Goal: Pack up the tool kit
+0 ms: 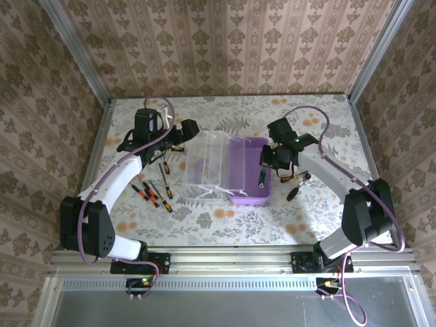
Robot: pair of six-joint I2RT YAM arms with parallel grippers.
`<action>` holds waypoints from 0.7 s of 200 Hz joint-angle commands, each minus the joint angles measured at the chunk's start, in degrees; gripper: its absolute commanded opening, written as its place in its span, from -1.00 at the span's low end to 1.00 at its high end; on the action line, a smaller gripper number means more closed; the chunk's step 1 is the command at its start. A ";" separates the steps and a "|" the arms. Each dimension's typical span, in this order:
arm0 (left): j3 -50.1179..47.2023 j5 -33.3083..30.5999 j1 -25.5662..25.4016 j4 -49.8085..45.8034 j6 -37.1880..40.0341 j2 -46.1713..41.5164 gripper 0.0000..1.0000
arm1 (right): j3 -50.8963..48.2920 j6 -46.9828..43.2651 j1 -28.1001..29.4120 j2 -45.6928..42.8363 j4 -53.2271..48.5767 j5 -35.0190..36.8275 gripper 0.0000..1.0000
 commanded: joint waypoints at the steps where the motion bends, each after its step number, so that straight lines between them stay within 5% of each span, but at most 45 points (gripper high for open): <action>1: 1.13 -0.16 0.34 -0.16 0.72 -1.01 1.00 | 3.12 -0.69 1.45 2.96 3.58 -2.03 -1.00; 33: 1.04 -0.76 0.38 -0.41 1.43 -1.23 1.00 | 0.23 -0.47 1.64 5.87 11.76 -4.06 -1.00; 140: 1.13 -0.23 0.38 -0.34 1.47 -1.07 0.98 | 3.03 -2.10 1.19 17.01 12.77 -9.61 -0.99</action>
